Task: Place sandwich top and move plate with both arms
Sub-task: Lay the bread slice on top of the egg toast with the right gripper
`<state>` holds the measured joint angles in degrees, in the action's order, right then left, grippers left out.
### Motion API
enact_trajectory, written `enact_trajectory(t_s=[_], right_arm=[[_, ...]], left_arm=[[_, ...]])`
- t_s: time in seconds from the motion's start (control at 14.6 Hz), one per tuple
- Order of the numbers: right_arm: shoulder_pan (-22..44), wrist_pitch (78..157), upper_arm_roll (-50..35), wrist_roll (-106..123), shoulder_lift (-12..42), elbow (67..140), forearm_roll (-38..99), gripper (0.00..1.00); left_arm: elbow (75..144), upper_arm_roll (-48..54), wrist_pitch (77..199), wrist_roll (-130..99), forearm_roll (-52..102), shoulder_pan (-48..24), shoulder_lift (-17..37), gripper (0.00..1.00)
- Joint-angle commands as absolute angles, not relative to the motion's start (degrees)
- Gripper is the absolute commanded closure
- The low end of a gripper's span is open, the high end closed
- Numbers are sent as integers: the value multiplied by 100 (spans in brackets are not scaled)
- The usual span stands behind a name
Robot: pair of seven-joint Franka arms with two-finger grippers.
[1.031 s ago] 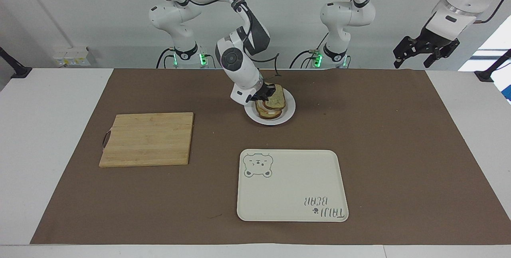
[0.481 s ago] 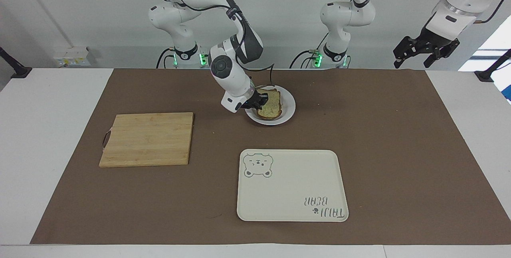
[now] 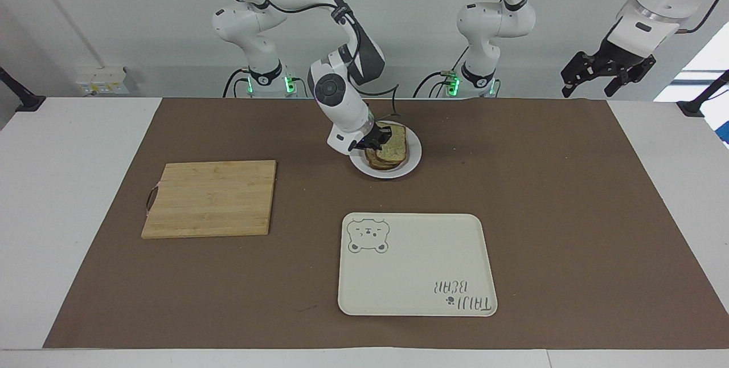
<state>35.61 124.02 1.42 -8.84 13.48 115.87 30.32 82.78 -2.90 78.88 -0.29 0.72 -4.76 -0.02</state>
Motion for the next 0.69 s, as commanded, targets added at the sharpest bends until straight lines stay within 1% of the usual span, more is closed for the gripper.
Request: enact_trajectory(t_s=[0.0,0.07,0.41,0.62], right_arm=[[3507,12437,132,-712,1274,11646,3164,41],[3516,12402,132,-686,1283,11611,3086,0],[3472,12384,202,-694,1248,11444,2638,0],[3148,12288,211,-703,959,11443,2190,0]], left_arm=[[8385,-264,7840,26,0,-431,-123,0],[8376,-264,7840,26,0,-439,-123,0],[8385,-264,7849,26,0,-439,-123,0],[8385,-264,7840,26,0,-439,-123,0]])
